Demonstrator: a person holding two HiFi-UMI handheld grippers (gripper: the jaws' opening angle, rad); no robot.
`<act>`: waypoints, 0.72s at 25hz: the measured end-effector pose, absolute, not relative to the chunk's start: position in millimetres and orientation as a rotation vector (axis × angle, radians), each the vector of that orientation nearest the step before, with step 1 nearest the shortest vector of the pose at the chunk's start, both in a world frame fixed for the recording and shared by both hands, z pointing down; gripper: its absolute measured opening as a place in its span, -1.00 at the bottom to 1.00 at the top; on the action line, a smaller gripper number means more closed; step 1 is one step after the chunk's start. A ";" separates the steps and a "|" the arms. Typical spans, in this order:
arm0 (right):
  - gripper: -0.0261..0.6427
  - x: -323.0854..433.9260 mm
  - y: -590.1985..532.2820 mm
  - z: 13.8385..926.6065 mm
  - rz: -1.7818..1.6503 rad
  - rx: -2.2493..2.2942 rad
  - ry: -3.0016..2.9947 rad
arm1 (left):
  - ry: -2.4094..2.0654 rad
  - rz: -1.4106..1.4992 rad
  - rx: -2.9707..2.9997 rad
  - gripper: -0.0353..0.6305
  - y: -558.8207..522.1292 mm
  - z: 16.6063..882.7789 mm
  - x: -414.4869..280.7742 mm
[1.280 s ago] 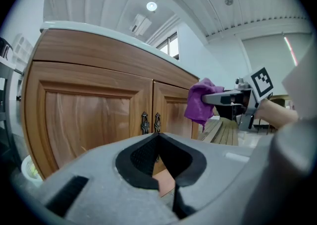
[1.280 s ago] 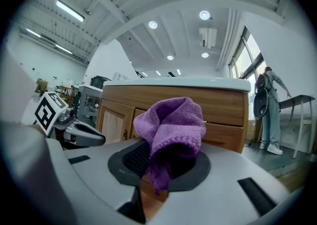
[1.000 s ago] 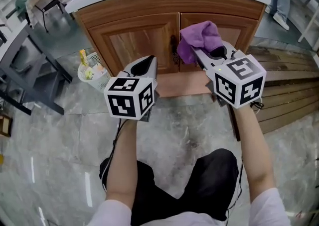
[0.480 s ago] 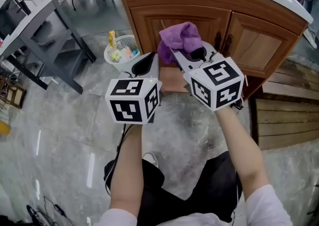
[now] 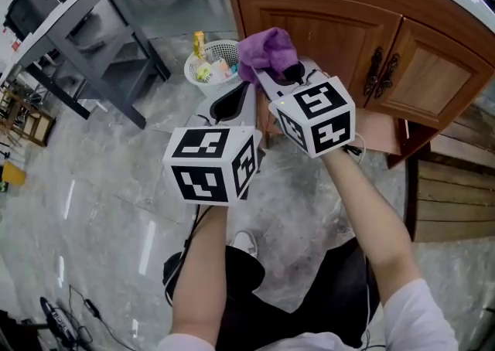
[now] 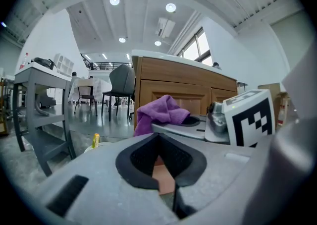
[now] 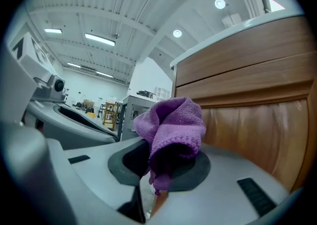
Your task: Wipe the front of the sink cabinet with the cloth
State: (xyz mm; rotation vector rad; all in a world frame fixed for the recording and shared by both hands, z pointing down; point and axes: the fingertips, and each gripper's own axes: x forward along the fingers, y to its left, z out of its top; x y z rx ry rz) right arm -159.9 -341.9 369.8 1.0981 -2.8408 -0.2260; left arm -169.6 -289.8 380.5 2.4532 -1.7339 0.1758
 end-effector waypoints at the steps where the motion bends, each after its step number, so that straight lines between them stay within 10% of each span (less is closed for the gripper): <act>1: -0.71 -160.3 -342.9 370.9 -0.226 1.101 -2.839 | -1.731 0.169 2.459 -0.88 -289.9 379.5 -168.5; 18: -0.71 -86.9 -348.8 372.3 -0.205 1.274 -2.755 | -1.626 0.196 2.522 -0.88 -299.6 388.9 -126.9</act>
